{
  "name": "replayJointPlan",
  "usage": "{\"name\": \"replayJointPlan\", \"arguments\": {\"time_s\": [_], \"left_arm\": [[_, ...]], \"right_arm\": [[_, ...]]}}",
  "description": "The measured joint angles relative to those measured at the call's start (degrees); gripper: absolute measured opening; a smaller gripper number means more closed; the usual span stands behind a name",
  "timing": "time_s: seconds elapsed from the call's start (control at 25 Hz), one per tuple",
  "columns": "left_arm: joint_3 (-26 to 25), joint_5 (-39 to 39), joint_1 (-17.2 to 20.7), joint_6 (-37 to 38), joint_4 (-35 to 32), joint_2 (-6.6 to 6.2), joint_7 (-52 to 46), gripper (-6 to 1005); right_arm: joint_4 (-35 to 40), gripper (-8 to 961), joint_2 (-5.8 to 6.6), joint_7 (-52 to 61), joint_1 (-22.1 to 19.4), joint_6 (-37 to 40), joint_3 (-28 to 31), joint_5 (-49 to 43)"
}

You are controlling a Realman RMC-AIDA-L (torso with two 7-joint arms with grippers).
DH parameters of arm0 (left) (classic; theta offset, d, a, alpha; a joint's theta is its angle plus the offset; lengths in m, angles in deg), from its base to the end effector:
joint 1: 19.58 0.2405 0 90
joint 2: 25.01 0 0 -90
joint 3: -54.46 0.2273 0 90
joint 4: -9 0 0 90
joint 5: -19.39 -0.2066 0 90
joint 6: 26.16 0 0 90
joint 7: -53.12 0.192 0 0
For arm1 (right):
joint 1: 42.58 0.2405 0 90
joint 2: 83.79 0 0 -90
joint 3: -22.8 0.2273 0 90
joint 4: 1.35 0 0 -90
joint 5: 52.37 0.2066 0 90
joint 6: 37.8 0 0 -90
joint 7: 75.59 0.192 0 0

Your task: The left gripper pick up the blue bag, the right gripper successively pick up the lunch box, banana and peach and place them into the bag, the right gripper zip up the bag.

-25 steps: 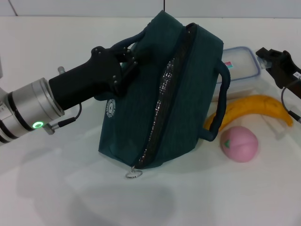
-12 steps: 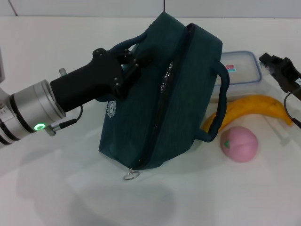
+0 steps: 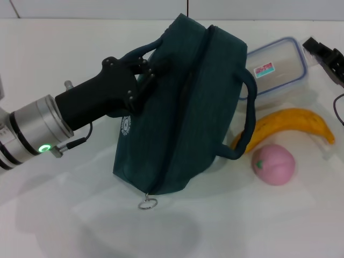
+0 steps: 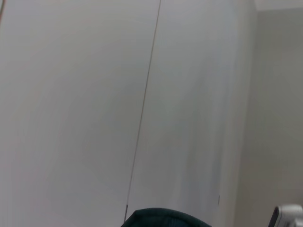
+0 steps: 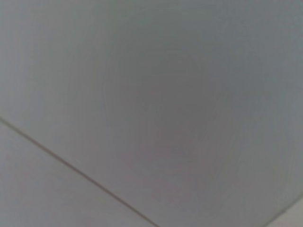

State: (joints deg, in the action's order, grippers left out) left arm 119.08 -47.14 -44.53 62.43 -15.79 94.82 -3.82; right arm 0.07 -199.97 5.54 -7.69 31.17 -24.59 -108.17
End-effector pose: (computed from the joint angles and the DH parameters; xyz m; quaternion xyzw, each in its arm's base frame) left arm -0.1712 0.3203 -0.0313 -0.8565 -0.1436 -0.4550 0.1967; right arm 0.2524 0.3948 -0.0128 -0.6267 0.5257 0.5051 0.2751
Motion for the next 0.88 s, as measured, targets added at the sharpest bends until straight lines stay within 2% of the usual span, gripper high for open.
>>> {"name": "replayJointPlan", "arguments": {"time_s": [0.32, 0.44, 0.88], "left_arm": [[0.02, 1.42, 0.02, 0.04, 2.06, -0.03, 4.54, 43], [0.09, 2.18, 0.15, 0.26, 2.05, -0.03, 4.8, 43], [0.33, 2.72, -1.12, 0.34, 1.99, -0.16, 4.74, 42]], "right_arm": [[0.99, 97, 0.0, -9.25, -0.07, 4.9, -0.15, -0.13], [1.5, 97, -0.01, -14.24, -0.51, 9.02, 0.26, 0.15], [3.83, 95, 0.0, -15.49, 0.49, 17.5, 0.53, 1.28]]}}
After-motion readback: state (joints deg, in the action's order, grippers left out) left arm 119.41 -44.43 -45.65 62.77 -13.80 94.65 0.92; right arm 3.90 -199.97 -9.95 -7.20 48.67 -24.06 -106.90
